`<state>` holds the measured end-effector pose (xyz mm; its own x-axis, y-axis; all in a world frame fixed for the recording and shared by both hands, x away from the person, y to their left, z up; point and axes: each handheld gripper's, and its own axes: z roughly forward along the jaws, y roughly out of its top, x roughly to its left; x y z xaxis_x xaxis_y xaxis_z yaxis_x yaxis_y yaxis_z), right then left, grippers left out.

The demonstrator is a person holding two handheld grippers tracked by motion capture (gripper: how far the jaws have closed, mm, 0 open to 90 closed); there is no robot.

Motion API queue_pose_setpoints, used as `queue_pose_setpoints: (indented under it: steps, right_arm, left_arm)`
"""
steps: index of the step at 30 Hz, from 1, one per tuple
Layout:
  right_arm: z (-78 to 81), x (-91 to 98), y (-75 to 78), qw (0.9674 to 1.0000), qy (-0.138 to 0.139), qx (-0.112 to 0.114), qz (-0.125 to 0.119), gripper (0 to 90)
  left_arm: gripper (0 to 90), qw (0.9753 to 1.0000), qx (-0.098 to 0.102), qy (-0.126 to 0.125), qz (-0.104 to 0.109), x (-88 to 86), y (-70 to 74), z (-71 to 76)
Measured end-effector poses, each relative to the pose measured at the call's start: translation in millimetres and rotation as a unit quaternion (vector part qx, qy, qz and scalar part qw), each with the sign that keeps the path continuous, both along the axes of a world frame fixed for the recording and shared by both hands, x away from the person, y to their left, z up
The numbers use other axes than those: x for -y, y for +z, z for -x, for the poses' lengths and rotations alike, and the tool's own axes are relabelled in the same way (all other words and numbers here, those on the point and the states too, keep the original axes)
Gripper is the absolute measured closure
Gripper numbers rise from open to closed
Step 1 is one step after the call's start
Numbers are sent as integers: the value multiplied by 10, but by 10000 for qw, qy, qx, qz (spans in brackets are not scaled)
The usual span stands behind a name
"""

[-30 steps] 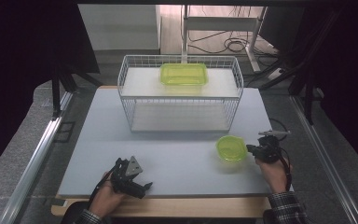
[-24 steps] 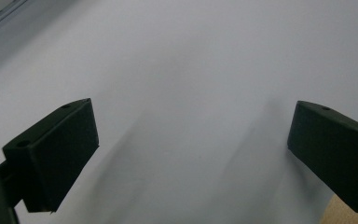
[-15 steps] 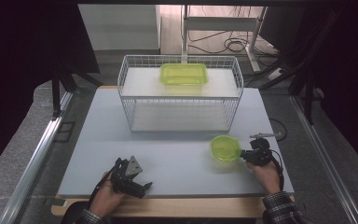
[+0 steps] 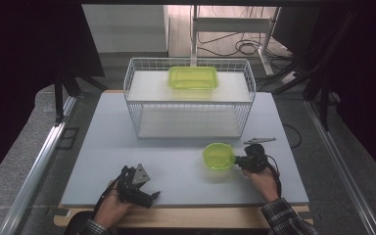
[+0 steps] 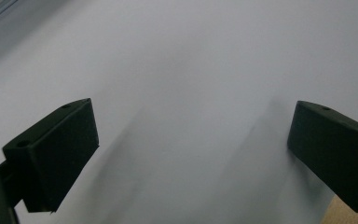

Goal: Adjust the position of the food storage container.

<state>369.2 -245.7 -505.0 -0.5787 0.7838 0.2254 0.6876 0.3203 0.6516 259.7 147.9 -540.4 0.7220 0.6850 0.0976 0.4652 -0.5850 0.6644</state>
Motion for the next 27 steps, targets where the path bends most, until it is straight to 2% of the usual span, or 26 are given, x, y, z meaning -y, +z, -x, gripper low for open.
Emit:
queue_pose_setpoints:
  steps: [13,23,27]
  right_arm:
    - [22,-348,-36,9983,486,-101,-319,891]
    - [36,-645,-87,9959,813,-136,-368,891]
    - [28,-736,-104,9954,905,-79,-302,891]
  left_arm:
    - [15,10000,-22,-12,-25,6,-4,-2]
    - [15,10000,-27,-24,-32,8,-5,1]
    - [15,10000,-23,-26,-25,9,-4,4]
